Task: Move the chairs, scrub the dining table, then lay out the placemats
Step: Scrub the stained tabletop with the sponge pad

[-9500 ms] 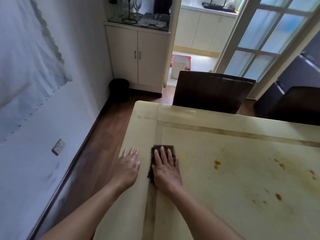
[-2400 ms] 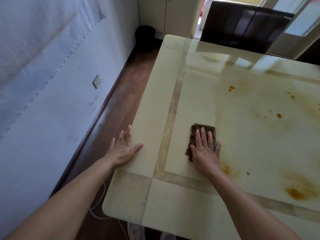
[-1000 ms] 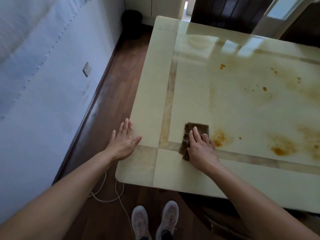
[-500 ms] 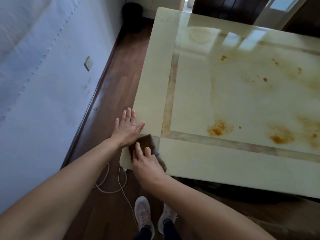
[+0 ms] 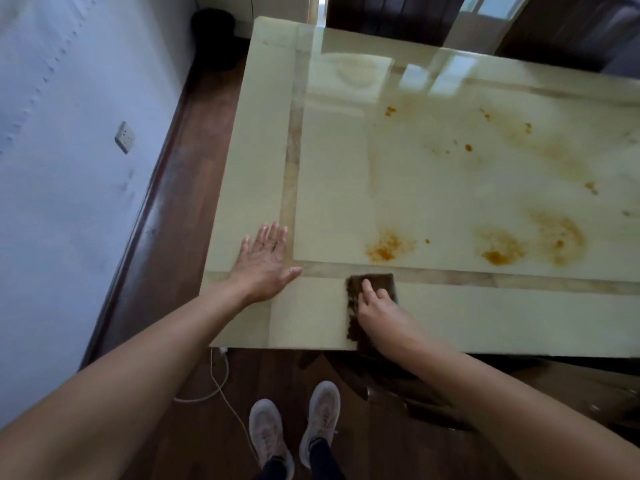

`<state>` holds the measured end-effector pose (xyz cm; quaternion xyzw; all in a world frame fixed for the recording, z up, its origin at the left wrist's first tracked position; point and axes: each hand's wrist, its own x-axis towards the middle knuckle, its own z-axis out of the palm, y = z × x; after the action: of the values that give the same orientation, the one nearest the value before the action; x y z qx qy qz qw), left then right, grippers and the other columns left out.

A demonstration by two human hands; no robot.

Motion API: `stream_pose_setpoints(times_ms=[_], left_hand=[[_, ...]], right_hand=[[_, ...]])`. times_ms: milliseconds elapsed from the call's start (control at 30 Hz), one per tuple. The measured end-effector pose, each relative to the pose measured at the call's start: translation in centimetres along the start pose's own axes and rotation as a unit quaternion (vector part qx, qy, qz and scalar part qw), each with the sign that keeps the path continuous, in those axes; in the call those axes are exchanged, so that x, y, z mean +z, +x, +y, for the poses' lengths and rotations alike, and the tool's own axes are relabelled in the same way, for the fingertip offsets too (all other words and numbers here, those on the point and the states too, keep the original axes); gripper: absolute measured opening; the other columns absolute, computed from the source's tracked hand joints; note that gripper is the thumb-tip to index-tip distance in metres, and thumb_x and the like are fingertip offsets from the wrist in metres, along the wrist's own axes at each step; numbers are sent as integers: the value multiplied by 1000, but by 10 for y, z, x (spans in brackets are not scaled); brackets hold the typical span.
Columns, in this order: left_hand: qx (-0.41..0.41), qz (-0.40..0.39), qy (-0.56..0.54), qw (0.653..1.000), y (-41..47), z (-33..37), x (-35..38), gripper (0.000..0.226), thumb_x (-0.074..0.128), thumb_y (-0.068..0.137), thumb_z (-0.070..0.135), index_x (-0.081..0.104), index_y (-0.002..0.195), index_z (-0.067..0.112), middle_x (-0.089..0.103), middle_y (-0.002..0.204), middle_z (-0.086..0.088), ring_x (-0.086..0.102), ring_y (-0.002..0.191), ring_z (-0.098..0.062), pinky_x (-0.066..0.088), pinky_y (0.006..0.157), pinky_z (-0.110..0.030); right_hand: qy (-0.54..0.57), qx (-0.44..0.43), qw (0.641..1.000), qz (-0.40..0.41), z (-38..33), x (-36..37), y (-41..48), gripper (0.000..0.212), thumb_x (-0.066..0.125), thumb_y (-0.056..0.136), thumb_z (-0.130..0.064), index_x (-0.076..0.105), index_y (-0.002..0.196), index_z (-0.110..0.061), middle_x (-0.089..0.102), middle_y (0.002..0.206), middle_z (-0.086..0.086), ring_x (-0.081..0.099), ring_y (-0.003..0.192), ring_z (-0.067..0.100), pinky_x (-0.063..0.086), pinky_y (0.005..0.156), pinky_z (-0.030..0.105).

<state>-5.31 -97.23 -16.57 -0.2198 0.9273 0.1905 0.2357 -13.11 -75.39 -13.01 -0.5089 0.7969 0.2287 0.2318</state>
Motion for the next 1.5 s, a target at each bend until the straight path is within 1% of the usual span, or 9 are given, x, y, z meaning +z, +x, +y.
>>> stream_pose_setpoints(times_ms=[367, 700, 800, 867, 1000, 1067, 1200, 1333, 1500], left_hand=[[53, -49, 97, 993, 19, 24, -10, 125, 57, 69, 74, -27, 144, 22, -36, 150, -2, -32, 139, -21, -12, 116, -49], [36, -45, 121, 991, 27, 36, -16, 128, 60, 66, 74, -25, 145, 21, -33, 152, -5, -30, 140, -22, -11, 117, -48], [33, -20, 119, 992, 37, 39, -25, 129, 62, 64, 74, -25, 145, 25, -31, 153, -5, -28, 141, -22, -11, 116, -48], [27, -16, 119, 992, 45, 40, -32, 130, 64, 63, 73, -25, 145, 27, -30, 154, -4, -27, 142, -23, -9, 115, -50], [-1, -42, 109, 993, 59, 44, -39, 130, 67, 62, 71, -25, 145, 31, -32, 153, -3, -26, 142, -25, -3, 113, -59], [-17, -60, 94, 994, 64, 42, -37, 132, 68, 60, 71, -26, 144, 33, -34, 152, -1, -28, 141, -26, 0, 111, -64], [-24, -78, 66, 994, 67, 37, -33, 132, 69, 59, 71, -26, 143, 35, -37, 150, 1, -31, 139, -24, -1, 109, -68], [-25, -79, 65, 994, 69, 38, -32, 131, 69, 60, 70, -26, 143, 35, -38, 149, 1, -31, 139, -25, -2, 107, -68], [-29, -86, 65, 994, 70, 38, -31, 131, 70, 62, 67, -27, 143, 34, -39, 149, 0, -32, 139, -26, -3, 106, -70]], right_hand=[[143, 168, 973, -70, 78, 22, -30, 67, 42, 89, 8, 12, 148, 2, -1, 157, 20, 24, 135, 37, 28, 111, 35], [137, -77, 986, 47, 24, -3, 8, 72, 50, 87, -3, 13, 149, 1, -1, 159, 15, 25, 129, 37, 29, 110, 40], [121, -76, 985, 93, 15, -4, 32, 68, 43, 94, -15, 8, 150, -3, -5, 159, 12, 16, 139, 34, 23, 113, 41], [110, -60, 984, 126, 17, -1, 44, 59, 27, 94, -19, 15, 150, -4, 5, 159, 13, 12, 145, 33, 14, 117, 42], [119, 7, 982, 147, 39, 16, 63, 60, 29, 79, -19, 55, 132, -6, 49, 141, 12, 40, 134, 30, 31, 108, 45], [144, 37, 978, 143, 58, 21, 65, 64, 23, 80, -18, 44, 139, -4, 35, 149, 15, 27, 140, 30, 18, 113, 47], [171, 88, 968, 161, 105, 42, 63, 71, -3, 82, -26, -5, 151, -11, -25, 151, 1, -27, 139, 21, -27, 110, 31], [177, 137, 960, 167, 130, 53, 61, 69, -2, 85, -33, -8, 151, -11, -28, 151, 1, -34, 134, 16, -31, 105, 29], [230, 168, 945, 161, 119, 44, 68, 67, 15, 87, -17, -1, 151, -12, -17, 158, 6, -25, 143, 23, -28, 109, 35]])
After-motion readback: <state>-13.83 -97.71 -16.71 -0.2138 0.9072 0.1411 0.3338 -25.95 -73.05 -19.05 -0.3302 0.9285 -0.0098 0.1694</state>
